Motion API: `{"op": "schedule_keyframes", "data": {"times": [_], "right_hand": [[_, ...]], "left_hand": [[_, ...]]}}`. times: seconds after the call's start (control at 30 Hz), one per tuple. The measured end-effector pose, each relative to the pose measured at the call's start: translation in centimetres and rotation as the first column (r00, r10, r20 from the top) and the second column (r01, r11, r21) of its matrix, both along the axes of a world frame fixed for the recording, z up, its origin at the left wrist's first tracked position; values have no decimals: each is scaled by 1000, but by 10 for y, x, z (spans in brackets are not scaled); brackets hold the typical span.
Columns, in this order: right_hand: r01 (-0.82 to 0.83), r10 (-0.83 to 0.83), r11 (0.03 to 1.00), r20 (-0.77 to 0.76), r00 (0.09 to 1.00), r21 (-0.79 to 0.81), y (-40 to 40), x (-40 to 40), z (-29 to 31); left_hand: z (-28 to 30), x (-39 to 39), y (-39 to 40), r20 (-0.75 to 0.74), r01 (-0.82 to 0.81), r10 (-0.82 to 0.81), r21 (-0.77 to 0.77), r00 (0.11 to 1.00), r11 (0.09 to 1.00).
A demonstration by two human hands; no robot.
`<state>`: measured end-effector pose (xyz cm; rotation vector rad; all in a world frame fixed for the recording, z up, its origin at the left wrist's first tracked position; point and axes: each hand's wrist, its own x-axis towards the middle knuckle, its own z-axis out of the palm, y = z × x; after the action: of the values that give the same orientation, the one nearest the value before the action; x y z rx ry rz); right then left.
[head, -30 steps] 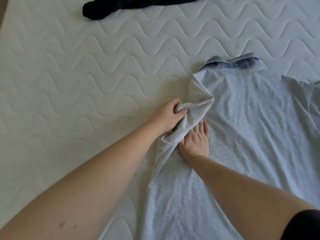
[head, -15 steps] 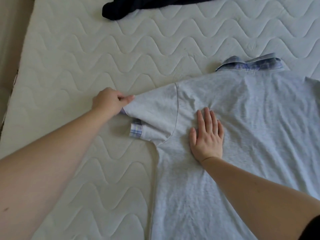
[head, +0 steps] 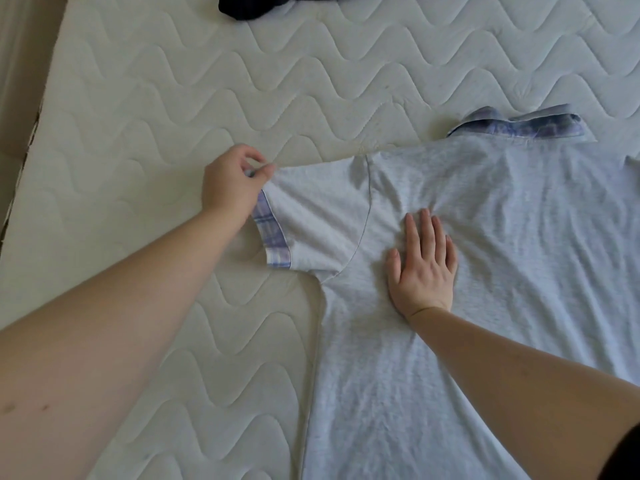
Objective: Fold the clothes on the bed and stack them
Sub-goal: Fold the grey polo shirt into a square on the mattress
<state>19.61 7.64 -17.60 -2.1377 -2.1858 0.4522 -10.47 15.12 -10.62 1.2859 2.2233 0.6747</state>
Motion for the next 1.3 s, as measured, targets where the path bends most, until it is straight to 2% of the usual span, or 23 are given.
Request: {"op": "schedule_keyframes", "data": {"times": [0.1,0.23,0.3,0.43,0.57,0.67,0.77,0.83,0.9,1.0,1.17,1.3], "right_hand": [[0,0,1000,1,1000,-3,0,0,-2],[0,0,1000,-2,1000,1,0,0,-4],[-2,2,1000,0,1000,0,-1,0,-4],[-10,10,1000,2,1000,12,0,0,-4],[-46,47,999,30,998,-27,2,1,-1],[-141,155,973,63,986,-183,15,8,5],[-214,228,912,-1,974,-349,29,21,21],[-249,251,906,-38,967,-342,26,35,35],[-254,254,919,-40,966,-302,9,53,49],[-216,223,932,-10,975,-291,-29,84,71],[-95,103,952,13,995,-290,-73,158,115],[41,-44,962,-3,999,-271,-79,224,135]], "left_hand": [[-5,12,-13,-33,-226,227,44,973,973],[-17,40,-53,155,-423,441,-132,884,896],[-20,54,-72,233,-420,464,-213,855,882],[-23,71,-90,412,-226,333,-286,848,931],[-20,66,-98,223,-234,255,-116,941,965],[-15,65,-102,147,-205,206,-17,968,979],[-8,79,-112,73,-202,206,-54,976,978],[0,91,-123,-87,-209,202,-87,976,974],[9,103,-139,-233,-69,52,-68,971,995],[22,125,-164,-308,237,-248,-73,919,969],[45,179,-177,-251,578,-623,-233,741,782],[59,242,-176,-266,733,-788,-293,555,614]]}}
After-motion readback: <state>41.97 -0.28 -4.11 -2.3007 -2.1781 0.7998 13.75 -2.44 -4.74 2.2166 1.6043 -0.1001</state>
